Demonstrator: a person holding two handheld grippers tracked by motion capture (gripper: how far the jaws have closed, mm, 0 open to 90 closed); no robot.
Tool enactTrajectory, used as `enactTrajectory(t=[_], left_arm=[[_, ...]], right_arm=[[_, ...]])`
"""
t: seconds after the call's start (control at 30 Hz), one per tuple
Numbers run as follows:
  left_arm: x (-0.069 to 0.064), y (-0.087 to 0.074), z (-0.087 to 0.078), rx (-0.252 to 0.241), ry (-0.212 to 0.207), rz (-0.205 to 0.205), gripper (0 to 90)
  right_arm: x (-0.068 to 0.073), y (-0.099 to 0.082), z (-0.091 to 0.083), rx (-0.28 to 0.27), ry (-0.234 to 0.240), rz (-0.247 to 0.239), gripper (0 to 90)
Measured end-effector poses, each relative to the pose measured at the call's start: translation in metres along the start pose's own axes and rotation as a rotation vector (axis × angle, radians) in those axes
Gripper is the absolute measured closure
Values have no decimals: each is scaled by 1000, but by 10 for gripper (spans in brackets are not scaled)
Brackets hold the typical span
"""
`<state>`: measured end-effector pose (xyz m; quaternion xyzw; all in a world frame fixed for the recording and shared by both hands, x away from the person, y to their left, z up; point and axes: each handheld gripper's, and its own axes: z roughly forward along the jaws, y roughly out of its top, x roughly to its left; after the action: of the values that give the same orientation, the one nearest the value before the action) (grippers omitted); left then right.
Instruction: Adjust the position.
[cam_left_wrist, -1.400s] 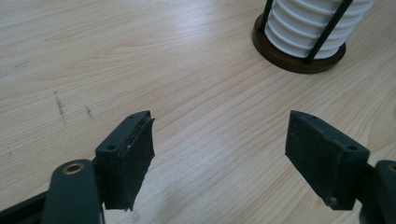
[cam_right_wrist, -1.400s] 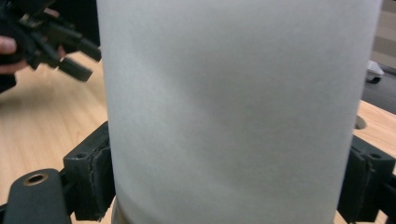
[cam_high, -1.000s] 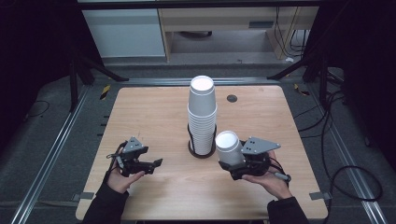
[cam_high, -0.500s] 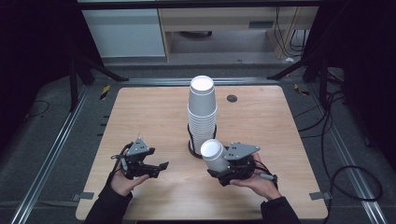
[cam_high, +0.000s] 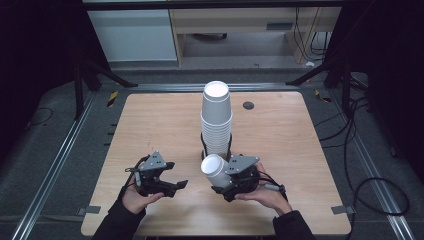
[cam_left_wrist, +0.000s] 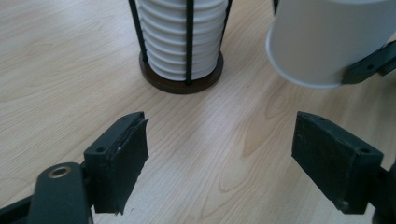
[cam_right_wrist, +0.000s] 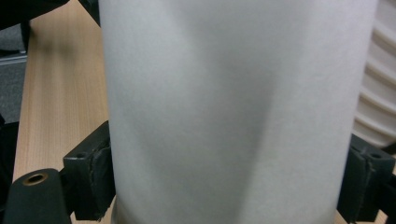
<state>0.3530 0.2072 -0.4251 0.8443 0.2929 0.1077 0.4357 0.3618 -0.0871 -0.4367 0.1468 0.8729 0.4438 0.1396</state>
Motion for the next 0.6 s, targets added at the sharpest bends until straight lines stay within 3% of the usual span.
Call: enactTrajectory(t=[0.23,0.6], left_arm=[[-6,4,-3,-22,-33,15,169],[-16,9,-4,-12,-76,47,152]], right_arm=[[2,3,13,31,22,-23,125],[6,11,34,64,45,-82,125]])
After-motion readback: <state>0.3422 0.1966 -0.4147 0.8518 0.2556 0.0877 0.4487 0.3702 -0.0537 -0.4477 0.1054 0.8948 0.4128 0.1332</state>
